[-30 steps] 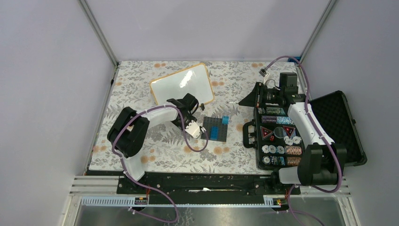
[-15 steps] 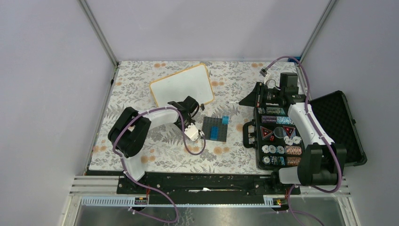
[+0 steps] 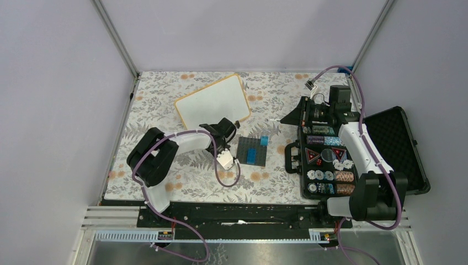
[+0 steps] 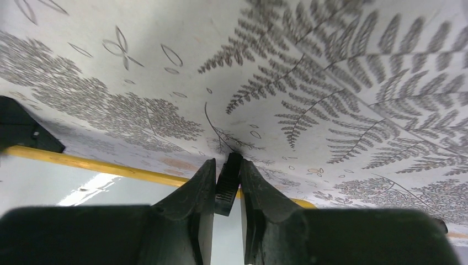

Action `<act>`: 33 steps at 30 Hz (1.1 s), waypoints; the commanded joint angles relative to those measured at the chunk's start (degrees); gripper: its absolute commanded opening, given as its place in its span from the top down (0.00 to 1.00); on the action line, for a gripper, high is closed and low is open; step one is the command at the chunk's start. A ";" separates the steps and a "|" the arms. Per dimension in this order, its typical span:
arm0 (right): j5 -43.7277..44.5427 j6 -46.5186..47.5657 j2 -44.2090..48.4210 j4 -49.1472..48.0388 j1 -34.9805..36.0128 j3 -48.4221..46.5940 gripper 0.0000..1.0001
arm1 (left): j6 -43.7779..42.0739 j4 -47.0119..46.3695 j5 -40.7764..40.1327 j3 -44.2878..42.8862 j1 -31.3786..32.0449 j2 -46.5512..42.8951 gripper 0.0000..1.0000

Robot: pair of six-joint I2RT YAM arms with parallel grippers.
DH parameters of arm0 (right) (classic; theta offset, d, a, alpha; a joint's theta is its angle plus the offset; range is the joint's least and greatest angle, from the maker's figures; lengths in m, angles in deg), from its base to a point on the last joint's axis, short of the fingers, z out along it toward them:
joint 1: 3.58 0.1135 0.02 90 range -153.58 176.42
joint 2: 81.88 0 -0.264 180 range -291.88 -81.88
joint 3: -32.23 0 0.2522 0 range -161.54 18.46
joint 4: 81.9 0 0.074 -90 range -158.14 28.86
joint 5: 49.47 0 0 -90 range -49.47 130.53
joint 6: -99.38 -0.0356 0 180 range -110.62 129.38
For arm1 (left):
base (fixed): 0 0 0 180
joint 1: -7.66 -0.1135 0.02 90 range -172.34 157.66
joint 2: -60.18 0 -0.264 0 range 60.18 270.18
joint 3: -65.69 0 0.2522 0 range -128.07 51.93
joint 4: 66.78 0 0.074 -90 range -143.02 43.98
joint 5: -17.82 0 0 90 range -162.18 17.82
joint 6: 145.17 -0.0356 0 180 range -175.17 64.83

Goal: Write a sentence on the whiteboard
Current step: Move the whiteboard stand to the center of the board.

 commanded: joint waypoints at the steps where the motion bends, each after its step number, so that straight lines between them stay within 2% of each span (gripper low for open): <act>1: -1.76 -0.16 1.89 -1.87 -0.33 0.27 1.00 | -0.25 0.41 1.60 0.43 3.87 -4.04 1.00; 9: -1.85 -0.01 3.12 -1.87 -0.27 0.74 1.00 | 2.28 3.84 1.69 0.77 10.59 -6.40 1.00; 24: -2.38 -0.59 5.93 -1.81 -2.01 1.14 1.00 | 14.51 10.46 2.54 3.96 27.01 -8.12 1.00; 30: -2.37 -0.32 6.69 -1.72 -2.01 1.41 1.00 | 19.85 12.98 4.14 3.36 31.26 -8.01 1.00; 31: -2.38 -0.15 6.78 -1.76 -2.02 1.45 1.00 | 20.17 12.99 3.77 3.40 31.32 -8.03 0.95; 33: -2.38 0.19 7.06 -1.69 -2.05 1.48 1.00 | 21.40 12.82 3.10 3.18 31.33 -8.26 0.74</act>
